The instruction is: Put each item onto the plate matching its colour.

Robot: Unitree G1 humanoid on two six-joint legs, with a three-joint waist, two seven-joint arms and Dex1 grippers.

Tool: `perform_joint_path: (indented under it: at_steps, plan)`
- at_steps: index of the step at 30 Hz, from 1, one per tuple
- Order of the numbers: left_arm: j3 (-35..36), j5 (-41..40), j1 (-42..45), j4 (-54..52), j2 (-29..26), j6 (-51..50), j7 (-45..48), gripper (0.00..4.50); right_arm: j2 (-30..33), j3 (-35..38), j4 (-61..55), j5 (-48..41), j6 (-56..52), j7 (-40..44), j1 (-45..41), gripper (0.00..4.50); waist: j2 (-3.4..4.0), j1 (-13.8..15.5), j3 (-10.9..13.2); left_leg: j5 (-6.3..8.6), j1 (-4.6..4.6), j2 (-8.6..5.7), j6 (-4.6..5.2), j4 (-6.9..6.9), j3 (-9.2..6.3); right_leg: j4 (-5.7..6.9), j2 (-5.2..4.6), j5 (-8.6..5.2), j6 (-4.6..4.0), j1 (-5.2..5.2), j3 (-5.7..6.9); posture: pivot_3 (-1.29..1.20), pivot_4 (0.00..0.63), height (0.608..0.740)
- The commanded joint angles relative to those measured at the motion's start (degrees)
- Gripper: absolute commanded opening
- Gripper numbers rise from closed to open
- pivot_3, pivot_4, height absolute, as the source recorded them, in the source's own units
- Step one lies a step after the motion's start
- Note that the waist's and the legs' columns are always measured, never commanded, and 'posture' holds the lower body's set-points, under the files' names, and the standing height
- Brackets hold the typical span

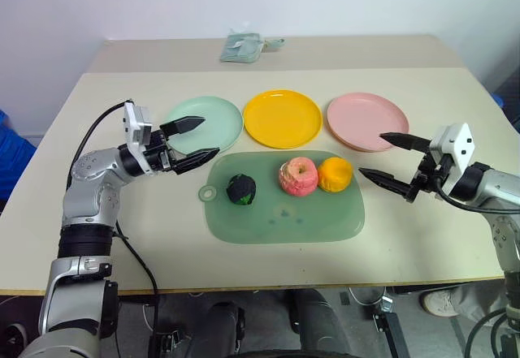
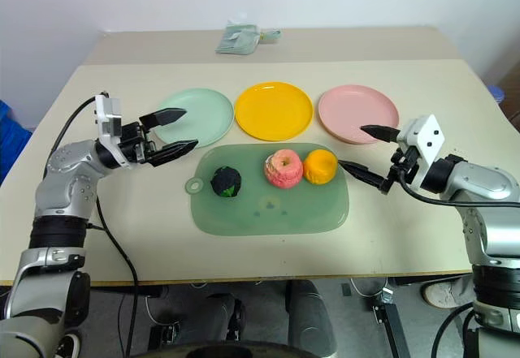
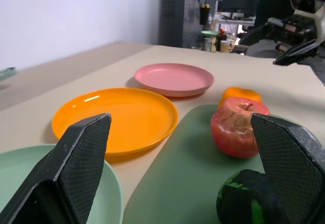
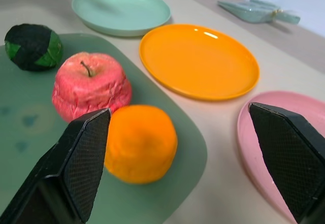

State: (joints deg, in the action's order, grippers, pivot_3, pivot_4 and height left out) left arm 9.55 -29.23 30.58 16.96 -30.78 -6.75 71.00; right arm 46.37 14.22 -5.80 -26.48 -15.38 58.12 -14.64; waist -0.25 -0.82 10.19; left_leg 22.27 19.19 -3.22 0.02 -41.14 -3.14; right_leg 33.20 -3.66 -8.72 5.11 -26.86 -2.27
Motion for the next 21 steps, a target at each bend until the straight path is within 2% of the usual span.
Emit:
perform_joint_path:
  at_steps: [1,7,14,17,21]
  plan:
    - [1.38,-0.81,-1.55,-3.43,0.33,1.2,-1.52,4.5,0.26,-0.59,0.22,0.2,0.85,0.31,-2.96,4.42,0.0,0.14,0.0,0.0,0.0,0.0,0.0,0.0,-0.01,0.0,0.0,0.0,0.0,0.0,0.0,0.0,0.15,0.74]
    - [2.22,-2.15,-3.52,-5.98,0.05,0.1,-2.64,4.5,0.21,-2.7,0.79,0.81,0.16,0.57,-6.17,4.42,0.0,0.36,0.0,0.0,0.05,-0.01,0.0,-0.01,-0.05,-0.01,-0.02,0.0,0.0,0.0,0.02,0.0,0.15,0.74]
    - [1.68,-4.49,-2.47,-7.72,-1.36,-3.89,-0.65,4.5,-0.51,-4.43,-2.04,-0.64,-1.82,1.28,-6.04,4.42,0.0,0.17,0.0,0.0,0.04,-0.01,0.0,-0.01,-0.05,0.0,-0.01,0.0,0.0,0.0,0.02,0.0,0.15,0.74]
    - [3.43,-5.36,-2.81,-6.58,-3.11,-3.94,0.89,4.5,-2.4,-7.68,-6.6,-1.93,-5.55,-0.25,-7.54,4.42,0.0,-0.05,0.0,0.0,0.04,0.0,0.0,0.0,-0.05,0.0,-0.01,0.0,0.0,0.0,0.02,0.0,0.15,0.74]
    - [1.53,-6.3,-6.78,-11.98,-5.31,-6.49,3.62,4.5,-3.54,-8.81,-8.31,-3.62,-8.2,-0.11,-10.07,4.42,0.02,-0.06,0.0,0.0,0.02,0.03,0.0,0.04,-0.05,0.0,0.02,0.0,0.0,-0.03,0.02,0.0,0.15,0.74]
